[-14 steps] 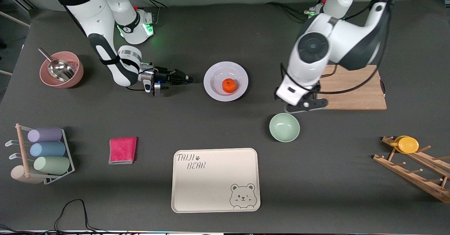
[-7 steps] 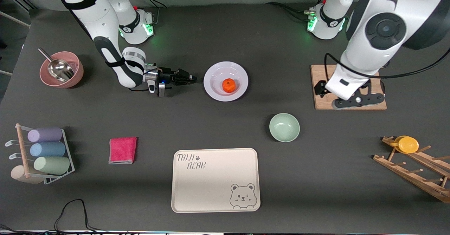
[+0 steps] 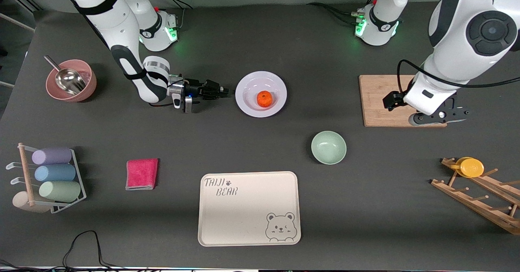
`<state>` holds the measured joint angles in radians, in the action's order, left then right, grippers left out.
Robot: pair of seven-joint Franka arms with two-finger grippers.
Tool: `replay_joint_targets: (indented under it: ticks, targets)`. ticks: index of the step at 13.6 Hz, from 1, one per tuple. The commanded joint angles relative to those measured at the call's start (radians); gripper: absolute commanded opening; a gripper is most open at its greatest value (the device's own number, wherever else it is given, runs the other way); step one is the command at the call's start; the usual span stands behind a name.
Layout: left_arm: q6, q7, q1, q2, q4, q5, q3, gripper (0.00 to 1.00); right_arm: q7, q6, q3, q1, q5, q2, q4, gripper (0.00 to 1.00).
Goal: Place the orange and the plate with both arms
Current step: 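Release the orange and withdraw the left gripper while the right gripper nears the plate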
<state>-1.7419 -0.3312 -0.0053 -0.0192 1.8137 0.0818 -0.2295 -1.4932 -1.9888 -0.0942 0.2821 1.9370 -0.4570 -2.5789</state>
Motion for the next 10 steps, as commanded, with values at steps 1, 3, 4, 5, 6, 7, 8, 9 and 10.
replay_joint_targets:
  ticks: [1, 3, 4, 5, 6, 7, 8, 9, 10]
  targets:
    - [-0.037, 0.073, 0.005, 0.035, 0.039, -0.022, 0.033, 1.0, -0.038, -0.047, -0.053, 0.045, 0.106, -0.035, 0.042, 0.37]
    - [-0.044, 0.171, 0.008, 0.031, 0.039, -0.057, 0.09, 1.0, -0.044, -0.062, -0.059, 0.045, 0.112, -0.045, 0.055, 0.37]
    - [-0.035, 0.204, 0.014, 0.03, 0.036, -0.097, 0.12, 1.0, -0.044, -0.062, -0.059, 0.049, 0.112, -0.048, 0.059, 0.37]
    - [-0.022, 0.213, 0.016, 0.033, 0.032, -0.099, 0.127, 1.0, -0.044, -0.064, -0.059, 0.052, 0.112, -0.049, 0.06, 0.37]
    - [0.002, 0.213, 0.016, 0.044, 0.029, -0.097, 0.13, 1.0, -0.044, -0.065, -0.061, 0.052, 0.112, -0.054, 0.066, 0.37]
    - [0.034, 0.213, 0.019, 0.059, 0.01, -0.097, 0.139, 1.0, -0.044, -0.064, -0.061, 0.055, 0.112, -0.057, 0.071, 0.37]
    - [0.054, 0.212, 0.027, 0.082, -0.002, -0.097, 0.15, 1.0, -0.044, -0.065, -0.061, 0.055, 0.114, -0.057, 0.074, 0.32]
    - [0.062, 0.213, 0.034, 0.114, -0.007, -0.097, 0.16, 1.0, -0.044, -0.065, -0.061, 0.057, 0.112, -0.057, 0.074, 0.21]
    - [0.067, 0.215, 0.033, 0.136, -0.007, -0.099, 0.173, 1.0, -0.044, -0.065, -0.061, 0.057, 0.114, -0.057, 0.075, 0.08]
